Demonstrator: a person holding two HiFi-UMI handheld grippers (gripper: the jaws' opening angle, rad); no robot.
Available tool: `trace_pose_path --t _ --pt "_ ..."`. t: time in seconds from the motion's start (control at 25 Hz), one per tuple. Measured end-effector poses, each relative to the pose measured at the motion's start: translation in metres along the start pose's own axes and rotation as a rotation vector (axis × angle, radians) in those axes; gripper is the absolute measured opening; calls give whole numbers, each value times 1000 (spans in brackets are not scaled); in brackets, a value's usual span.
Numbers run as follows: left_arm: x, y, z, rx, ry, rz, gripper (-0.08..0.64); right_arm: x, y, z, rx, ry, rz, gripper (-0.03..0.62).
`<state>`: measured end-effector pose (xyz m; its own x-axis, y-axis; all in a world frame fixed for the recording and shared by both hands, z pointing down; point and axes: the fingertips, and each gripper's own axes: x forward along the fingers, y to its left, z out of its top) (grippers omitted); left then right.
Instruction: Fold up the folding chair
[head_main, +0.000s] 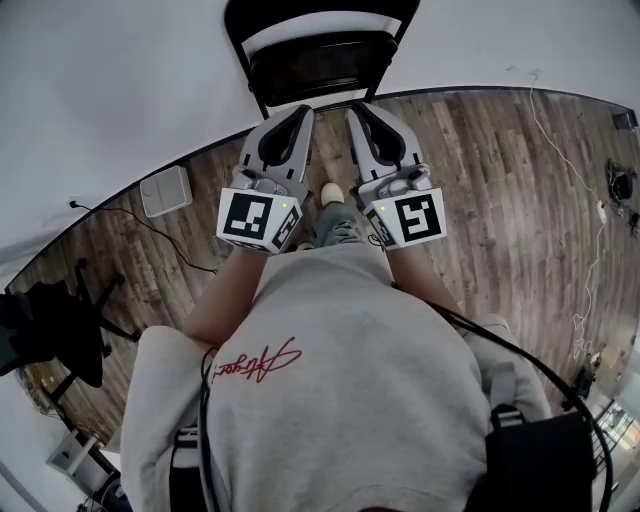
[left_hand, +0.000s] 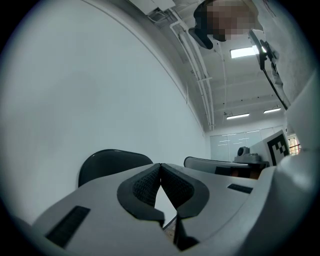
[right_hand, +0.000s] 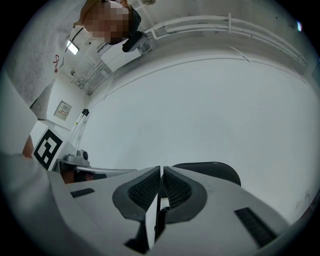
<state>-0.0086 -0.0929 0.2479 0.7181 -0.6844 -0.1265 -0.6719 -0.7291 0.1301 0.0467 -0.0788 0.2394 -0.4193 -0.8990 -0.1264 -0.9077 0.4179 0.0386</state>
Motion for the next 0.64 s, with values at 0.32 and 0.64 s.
trace_pose_path --t 0.32,0.64 --pt "-3 -8 0 3 1 -11 17 -10 6 3 7 -9 0 31" --pt "2 -3 2 -6 -9 -7 17 -7 2 3 3 -8 -7 31"
